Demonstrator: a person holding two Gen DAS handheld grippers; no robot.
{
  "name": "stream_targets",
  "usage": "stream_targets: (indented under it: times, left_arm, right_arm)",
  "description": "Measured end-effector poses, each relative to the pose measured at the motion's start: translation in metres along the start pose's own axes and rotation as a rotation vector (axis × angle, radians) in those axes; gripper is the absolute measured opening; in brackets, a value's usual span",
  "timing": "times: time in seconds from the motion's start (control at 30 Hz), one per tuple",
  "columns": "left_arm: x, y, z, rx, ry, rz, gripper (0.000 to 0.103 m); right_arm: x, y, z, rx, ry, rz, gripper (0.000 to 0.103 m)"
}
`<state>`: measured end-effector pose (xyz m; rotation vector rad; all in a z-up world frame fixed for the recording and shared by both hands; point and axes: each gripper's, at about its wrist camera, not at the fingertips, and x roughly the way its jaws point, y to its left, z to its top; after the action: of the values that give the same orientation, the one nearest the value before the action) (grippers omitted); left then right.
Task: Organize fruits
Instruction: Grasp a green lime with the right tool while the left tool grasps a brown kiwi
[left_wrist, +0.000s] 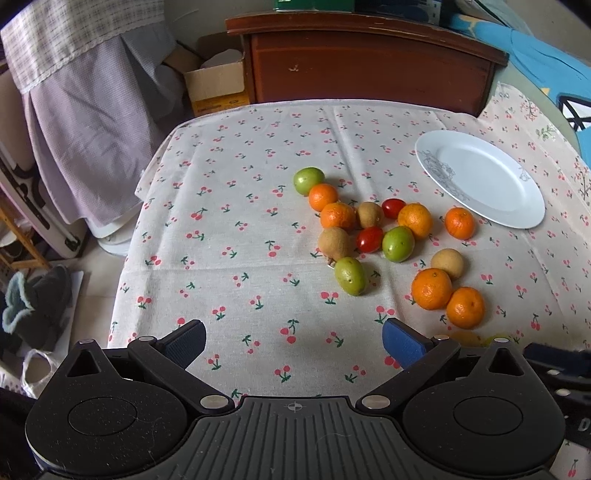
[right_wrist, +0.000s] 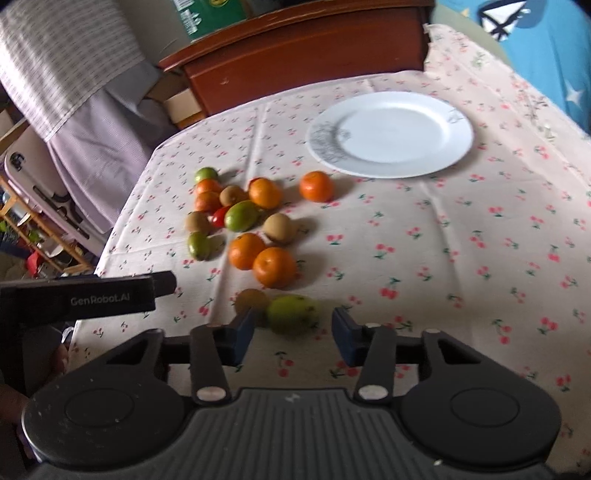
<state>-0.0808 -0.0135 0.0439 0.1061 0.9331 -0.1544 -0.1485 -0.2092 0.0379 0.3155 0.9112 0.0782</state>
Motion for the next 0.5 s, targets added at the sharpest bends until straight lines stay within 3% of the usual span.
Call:
stream_targets:
  times: [0.17,0.3,0.5]
  left_arm:
    - [0.001,0.003,0.000,-0.018,-0.005,-0.012,0.101]
    - [-0.001,-0.002,-0.002,-0.005,-0.017,-0.044,0.101]
    - [-0.004,-0.022,-0.010,0.067,-0.036,-0.133,0.100]
  right_arm:
    - [0.014,0.002,0.000,0.004,0.031,-0.008,0.034]
    - [0.014,0.003,-0.001,-0.015,0.018,-0.013,0.033]
    - [-0.002,-0.012,0.008,0.067,-0.073,-0.051,0.033]
